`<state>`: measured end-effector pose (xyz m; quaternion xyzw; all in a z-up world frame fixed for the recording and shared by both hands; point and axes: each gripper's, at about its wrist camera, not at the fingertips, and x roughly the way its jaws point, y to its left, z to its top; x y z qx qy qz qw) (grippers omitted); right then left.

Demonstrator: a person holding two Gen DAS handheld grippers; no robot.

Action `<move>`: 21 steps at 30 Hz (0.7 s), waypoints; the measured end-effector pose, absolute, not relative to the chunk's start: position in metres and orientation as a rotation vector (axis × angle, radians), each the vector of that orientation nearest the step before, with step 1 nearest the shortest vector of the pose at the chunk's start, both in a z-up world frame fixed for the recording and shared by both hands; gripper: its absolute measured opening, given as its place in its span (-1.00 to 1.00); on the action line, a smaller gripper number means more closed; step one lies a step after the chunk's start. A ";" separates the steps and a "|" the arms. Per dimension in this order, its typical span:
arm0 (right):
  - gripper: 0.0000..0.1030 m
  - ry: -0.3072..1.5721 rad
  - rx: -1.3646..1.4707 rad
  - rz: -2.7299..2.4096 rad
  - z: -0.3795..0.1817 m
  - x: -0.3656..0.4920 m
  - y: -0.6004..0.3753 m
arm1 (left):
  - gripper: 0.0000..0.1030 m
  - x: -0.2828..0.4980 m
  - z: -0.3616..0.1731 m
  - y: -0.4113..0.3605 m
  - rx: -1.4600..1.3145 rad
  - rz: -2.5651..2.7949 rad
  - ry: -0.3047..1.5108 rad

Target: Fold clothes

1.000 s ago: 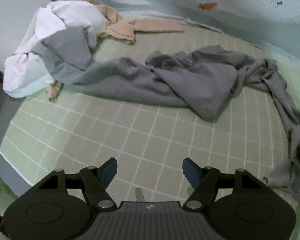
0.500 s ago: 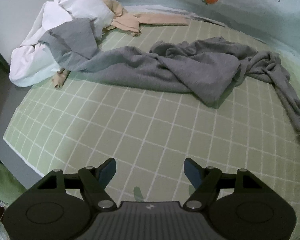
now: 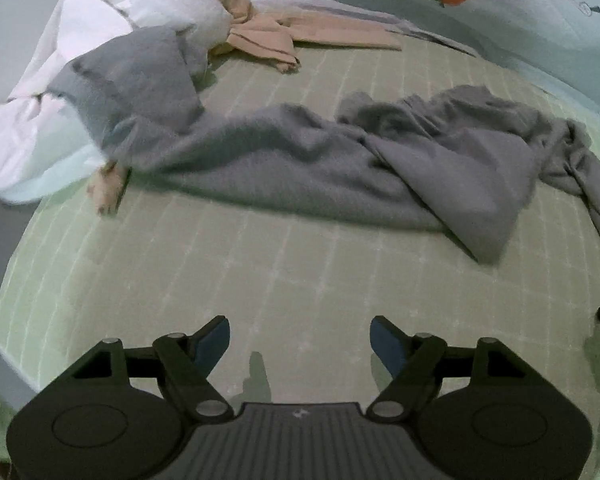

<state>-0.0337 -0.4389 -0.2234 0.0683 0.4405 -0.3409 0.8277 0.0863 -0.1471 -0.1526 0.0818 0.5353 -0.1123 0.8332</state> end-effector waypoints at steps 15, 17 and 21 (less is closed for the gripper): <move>1.00 0.949 0.276 -0.840 -0.216 0.008 -0.377 | 0.62 0.213 -0.196 -0.149 0.193 -0.488 1.140; 1.00 0.953 0.287 -0.858 -0.215 0.004 -0.376 | 0.59 0.216 -0.200 -0.153 0.180 -0.500 1.152; 1.00 0.952 0.332 -0.918 -0.214 -0.008 -0.382 | -0.11 0.206 -0.205 -0.160 0.233 -0.492 1.134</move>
